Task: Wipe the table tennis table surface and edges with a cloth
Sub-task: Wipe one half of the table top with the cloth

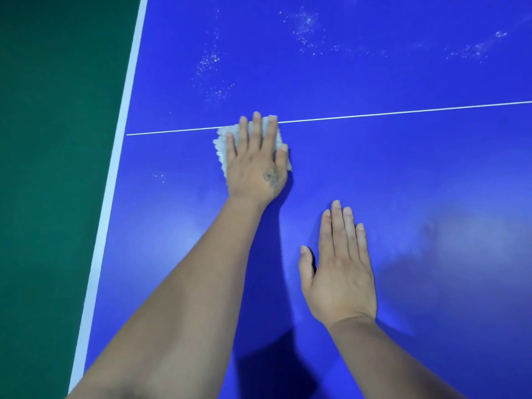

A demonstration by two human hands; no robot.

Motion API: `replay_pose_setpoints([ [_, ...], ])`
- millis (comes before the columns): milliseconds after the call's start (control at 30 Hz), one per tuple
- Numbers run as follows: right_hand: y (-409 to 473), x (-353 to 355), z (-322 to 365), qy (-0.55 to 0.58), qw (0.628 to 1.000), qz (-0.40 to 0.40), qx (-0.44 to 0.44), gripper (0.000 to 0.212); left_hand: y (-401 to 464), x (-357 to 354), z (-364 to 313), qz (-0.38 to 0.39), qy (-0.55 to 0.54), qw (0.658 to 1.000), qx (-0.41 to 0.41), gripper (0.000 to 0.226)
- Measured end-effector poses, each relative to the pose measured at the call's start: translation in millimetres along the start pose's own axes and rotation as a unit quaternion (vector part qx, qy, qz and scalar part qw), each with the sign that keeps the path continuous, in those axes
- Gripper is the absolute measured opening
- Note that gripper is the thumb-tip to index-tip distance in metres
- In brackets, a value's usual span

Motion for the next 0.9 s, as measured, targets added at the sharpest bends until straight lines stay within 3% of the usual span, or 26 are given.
replay_pose_setpoints([
  [100,0,0,-1,0.007,1.0,-0.003,0.002,0.074,-41,0,-14,-0.004,0.0,0.996,-0.091,0.065],
  [200,-1,0,-2,0.009,1.0,-0.011,0.001,0.071,-93,2,-10,-0.006,-0.004,0.992,-0.126,0.061],
  [400,-1,-1,-2,0.027,0.999,-0.023,0.0,0.071,-171,14,48,0.007,-0.017,0.999,-0.04,0.062],
  [633,-1,-1,-3,0.033,0.999,-0.034,-0.002,0.07,-108,14,91,-0.01,0.004,0.996,0.093,0.066],
  [767,-1,-1,-3,0.042,0.998,-0.046,0.0,0.07,-74,8,66,-0.016,-0.014,0.997,0.076,0.067],
  [900,-1,-2,-4,0.043,0.998,-0.052,0.004,0.069,-91,5,30,-0.02,-0.013,1.0,0.0,0.065],
])
Point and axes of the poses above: each hand's wrist, its own y-axis towards the middle knuckle, its own x-axis out of the back of the hand, z = x × y, the point moved 4 cm from there along y, towards the middle knuckle
